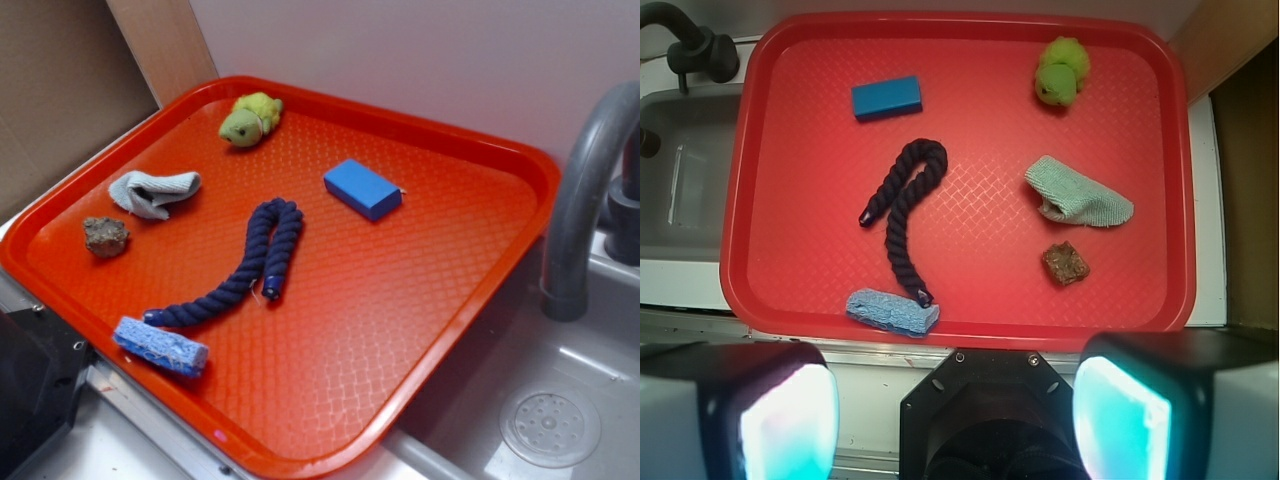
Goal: Grab the blue cloth.
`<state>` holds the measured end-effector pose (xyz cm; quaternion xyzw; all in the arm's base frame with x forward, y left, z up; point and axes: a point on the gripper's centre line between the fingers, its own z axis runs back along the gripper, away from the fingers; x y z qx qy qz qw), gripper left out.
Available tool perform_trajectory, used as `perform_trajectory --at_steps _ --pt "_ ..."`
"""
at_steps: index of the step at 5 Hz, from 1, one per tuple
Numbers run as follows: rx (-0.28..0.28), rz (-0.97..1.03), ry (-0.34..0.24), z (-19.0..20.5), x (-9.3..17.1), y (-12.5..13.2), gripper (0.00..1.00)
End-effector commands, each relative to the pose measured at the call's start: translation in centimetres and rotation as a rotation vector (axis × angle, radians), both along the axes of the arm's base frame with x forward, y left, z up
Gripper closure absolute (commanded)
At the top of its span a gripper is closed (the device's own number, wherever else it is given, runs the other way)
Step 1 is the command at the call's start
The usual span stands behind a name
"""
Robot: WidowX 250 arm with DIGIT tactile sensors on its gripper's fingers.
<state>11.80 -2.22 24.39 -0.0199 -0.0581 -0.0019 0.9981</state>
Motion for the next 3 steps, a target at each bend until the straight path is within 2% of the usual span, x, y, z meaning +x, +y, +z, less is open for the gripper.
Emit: perform_trajectory --at_steps 1,2,3 --pt "0.000 0.000 0.000 0.0 0.0 0.0 0.00" --pt "-0.067 0.247 -0.091 -1.0 2.6 1.0 0.00" --pt "-0.056 0.495 -0.142 -3.1 5.5 3.8 0.00"
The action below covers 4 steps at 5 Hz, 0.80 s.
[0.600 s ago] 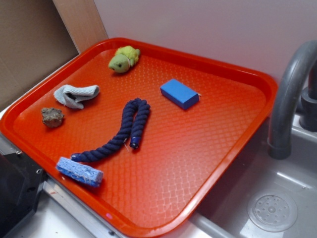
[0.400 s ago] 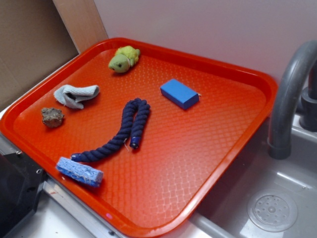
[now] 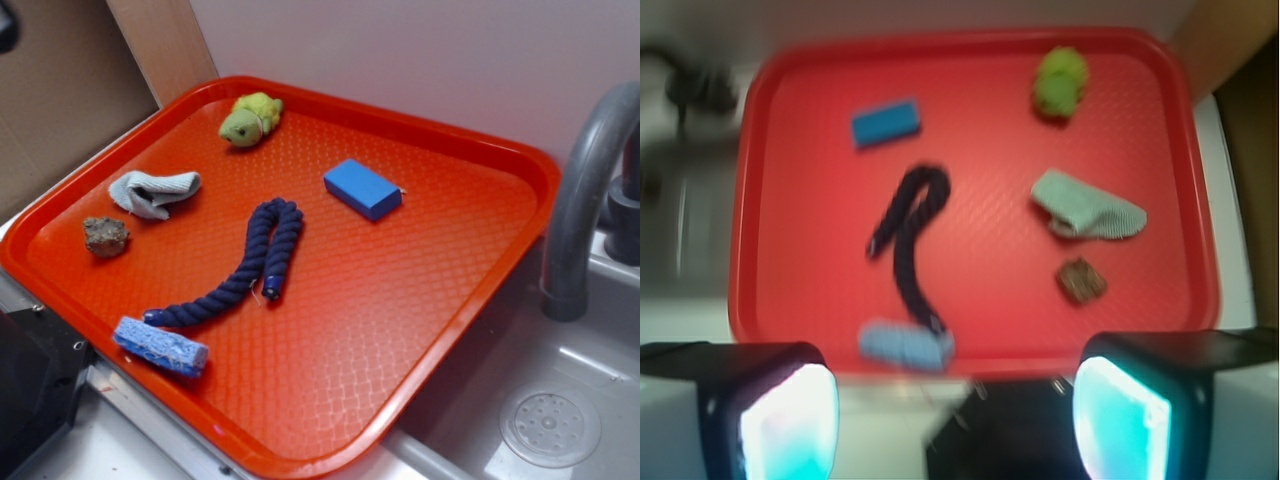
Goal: Grab the blue cloth.
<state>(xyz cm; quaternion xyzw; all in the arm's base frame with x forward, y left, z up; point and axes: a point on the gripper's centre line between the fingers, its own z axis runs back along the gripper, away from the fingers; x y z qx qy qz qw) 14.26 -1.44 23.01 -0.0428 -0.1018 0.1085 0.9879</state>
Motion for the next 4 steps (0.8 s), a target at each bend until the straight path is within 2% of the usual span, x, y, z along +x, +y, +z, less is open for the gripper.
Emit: perform_trajectory --at_steps 1,2,3,4 --pt "-0.007 0.526 -0.068 -4.2 4.6 5.3 0.00" --pt "0.015 0.776 -0.063 -7.3 5.9 7.6 0.00" --pt "0.049 1.024 -0.029 -9.1 6.3 8.7 0.00" --pt "0.000 1.276 0.123 -11.5 6.5 9.1 0.00"
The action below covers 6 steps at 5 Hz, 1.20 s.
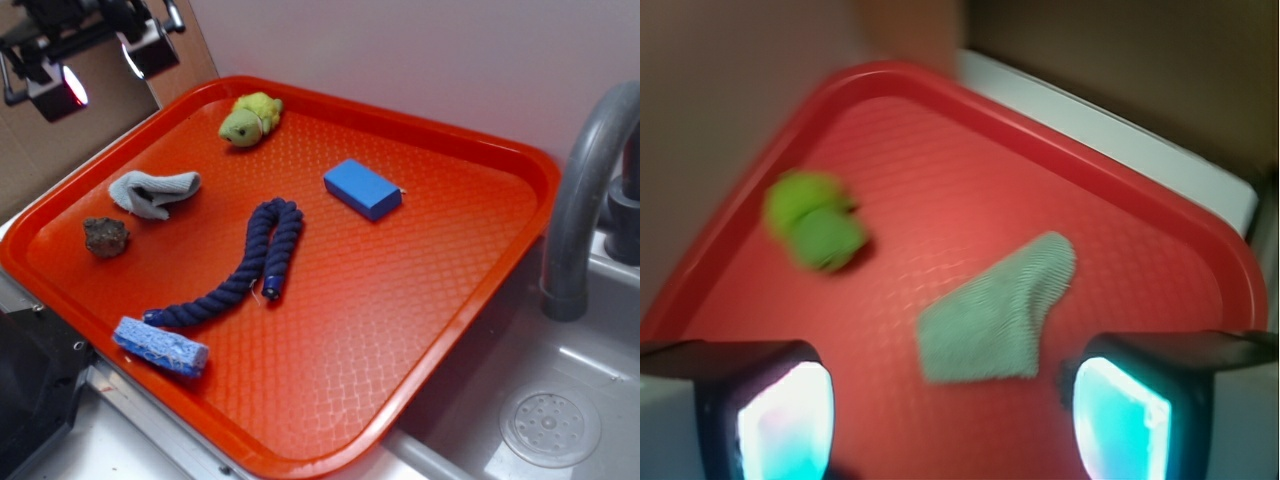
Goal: Grab the blue cloth.
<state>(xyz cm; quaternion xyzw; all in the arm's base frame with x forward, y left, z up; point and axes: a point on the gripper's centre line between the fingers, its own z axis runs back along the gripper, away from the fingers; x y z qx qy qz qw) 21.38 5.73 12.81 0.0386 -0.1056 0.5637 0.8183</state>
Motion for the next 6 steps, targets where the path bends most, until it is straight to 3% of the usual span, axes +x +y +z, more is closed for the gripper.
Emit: perform_trajectory --at_steps 1,3,5,6 --pt "-0.153 0.388 0.112 -2.9 -1.1 2.6 0.00" --pt "-0.221 0.354 0.138 -7.0 -2.1 4.3 0.00" --pt "-0.353 0.220 0.097 -11.7 -1.1 3.9 0.00" --pt "-0.359 0.145 0.030 -12.4 -0.2 4.0 1.00"
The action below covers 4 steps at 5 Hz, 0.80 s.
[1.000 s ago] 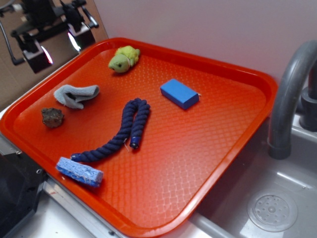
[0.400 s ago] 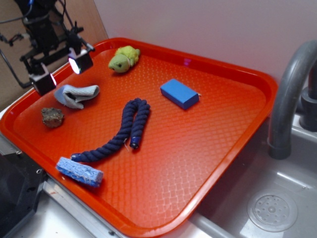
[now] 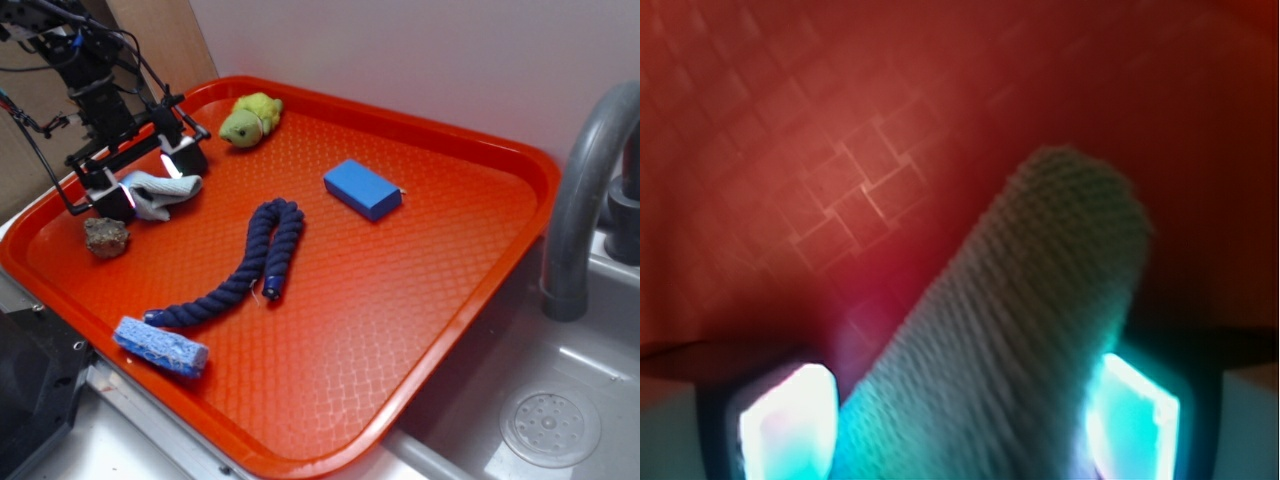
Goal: Grab the blue cloth.
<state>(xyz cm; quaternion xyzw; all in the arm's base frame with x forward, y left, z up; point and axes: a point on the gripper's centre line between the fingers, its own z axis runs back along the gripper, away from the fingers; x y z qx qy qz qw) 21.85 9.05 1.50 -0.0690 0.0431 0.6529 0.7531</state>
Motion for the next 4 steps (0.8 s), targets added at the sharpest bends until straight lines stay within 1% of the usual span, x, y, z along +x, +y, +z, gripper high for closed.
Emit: perform_trajectory --at_steps 1,2,3,4 --pt "0.062 -0.168 -0.118 2.0 -0.4 1.2 1.00" --pt "0.202 -0.426 -0.134 6.0 1.2 0.5 1.00" --pt "0.307 -0.692 -0.086 10.1 3.0 -1.4 1.00" --pt "0.304 -0.943 -0.108 14.2 3.9 -4.3 1.00"
